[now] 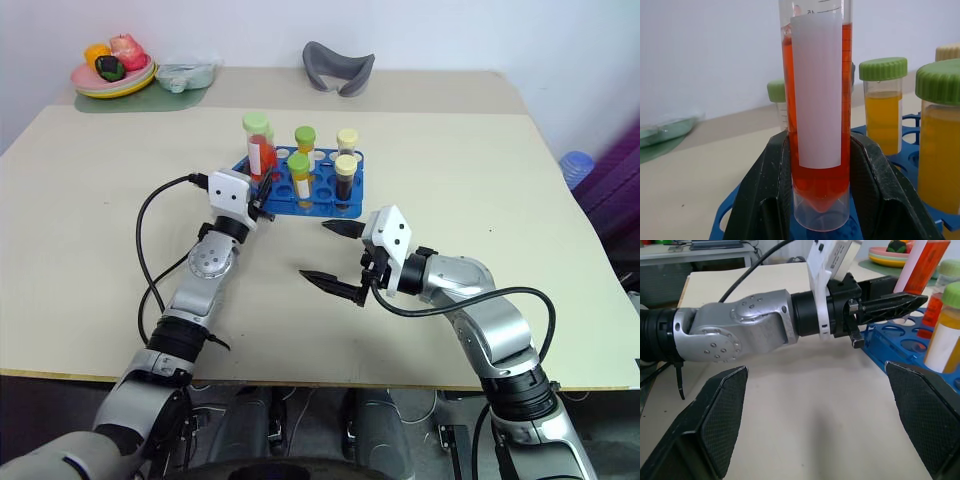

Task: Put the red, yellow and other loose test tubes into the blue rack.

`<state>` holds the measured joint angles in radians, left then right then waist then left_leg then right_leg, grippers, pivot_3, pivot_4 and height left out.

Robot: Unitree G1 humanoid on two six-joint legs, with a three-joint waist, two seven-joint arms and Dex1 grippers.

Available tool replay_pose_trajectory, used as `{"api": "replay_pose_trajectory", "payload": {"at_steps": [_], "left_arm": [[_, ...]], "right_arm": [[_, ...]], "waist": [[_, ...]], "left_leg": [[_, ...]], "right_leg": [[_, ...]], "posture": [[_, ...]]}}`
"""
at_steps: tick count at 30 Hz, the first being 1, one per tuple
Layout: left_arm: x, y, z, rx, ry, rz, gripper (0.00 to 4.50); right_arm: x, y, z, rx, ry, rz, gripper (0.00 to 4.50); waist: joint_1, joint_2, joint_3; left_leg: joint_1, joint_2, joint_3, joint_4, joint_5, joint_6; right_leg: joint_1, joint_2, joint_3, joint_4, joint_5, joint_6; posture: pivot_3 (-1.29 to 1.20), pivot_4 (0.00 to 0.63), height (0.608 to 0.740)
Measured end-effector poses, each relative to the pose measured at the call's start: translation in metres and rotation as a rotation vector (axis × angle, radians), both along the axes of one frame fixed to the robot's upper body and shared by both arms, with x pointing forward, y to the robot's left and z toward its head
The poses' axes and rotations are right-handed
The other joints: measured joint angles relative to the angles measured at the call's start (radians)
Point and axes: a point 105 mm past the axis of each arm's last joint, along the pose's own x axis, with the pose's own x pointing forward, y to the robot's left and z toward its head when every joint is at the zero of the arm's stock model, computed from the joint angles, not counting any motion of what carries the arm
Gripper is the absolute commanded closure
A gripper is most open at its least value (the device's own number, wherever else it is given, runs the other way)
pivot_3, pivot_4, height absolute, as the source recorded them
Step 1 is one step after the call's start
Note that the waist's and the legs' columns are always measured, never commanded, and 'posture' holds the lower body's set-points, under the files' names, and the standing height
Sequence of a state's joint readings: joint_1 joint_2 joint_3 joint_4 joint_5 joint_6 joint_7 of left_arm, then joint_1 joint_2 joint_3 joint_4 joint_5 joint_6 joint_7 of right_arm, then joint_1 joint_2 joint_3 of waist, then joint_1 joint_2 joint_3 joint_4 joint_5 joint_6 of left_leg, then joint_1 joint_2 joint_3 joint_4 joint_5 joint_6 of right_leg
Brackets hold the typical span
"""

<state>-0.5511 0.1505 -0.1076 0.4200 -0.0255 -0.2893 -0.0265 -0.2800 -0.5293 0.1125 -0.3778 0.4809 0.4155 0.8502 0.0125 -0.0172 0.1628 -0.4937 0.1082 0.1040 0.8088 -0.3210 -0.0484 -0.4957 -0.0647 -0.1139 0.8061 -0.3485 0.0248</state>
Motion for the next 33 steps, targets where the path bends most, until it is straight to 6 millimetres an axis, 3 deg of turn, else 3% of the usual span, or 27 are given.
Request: {"api": "replay_pose_trajectory", "payload": {"at_steps": [7, 18, 33], "left_arm": [[0.004, 0.0, -0.012, 0.024, 0.018, 0.01, 3.12], [0.001, -0.013, -0.013, 0.0, 0.02, -0.065, 3.12], [0.002, -0.003, -0.017, 0.014, 0.015, -0.025, 3.12]], "right_arm": [[0.0, 0.0, 0.0, 0.001, -0.001, -0.004, 0.0], [0.001, -0.001, 0.001, 0.002, -0.002, -0.012, 0.0], [0.002, -0.001, 0.0, 0.001, 0.001, -0.014, 0.0]], "waist": [[0.0, 0.0, 0.0], [0.0, 0.0, 0.0], [0.0, 0.0, 0.0]], "left_leg": [[0.0, 0.0, 0.0, 0.0, 0.0, 0.0], [0.0, 0.0, 0.0, 0.0, 0.0, 0.0], [0.001, 0.0, 0.0, 0.0, 0.0, 0.0]], "right_leg": [[0.0, 0.0, 0.0, 0.0, 0.0, 0.0], [0.0, 0.0, 0.0, 0.0, 0.0, 0.0], [0.001, 0.0, 0.0, 0.0, 0.0, 0.0]], "posture": [[0.0, 0.15, 0.666], [0.0, 0.15, 0.666], [0.0, 0.15, 0.666]]}}
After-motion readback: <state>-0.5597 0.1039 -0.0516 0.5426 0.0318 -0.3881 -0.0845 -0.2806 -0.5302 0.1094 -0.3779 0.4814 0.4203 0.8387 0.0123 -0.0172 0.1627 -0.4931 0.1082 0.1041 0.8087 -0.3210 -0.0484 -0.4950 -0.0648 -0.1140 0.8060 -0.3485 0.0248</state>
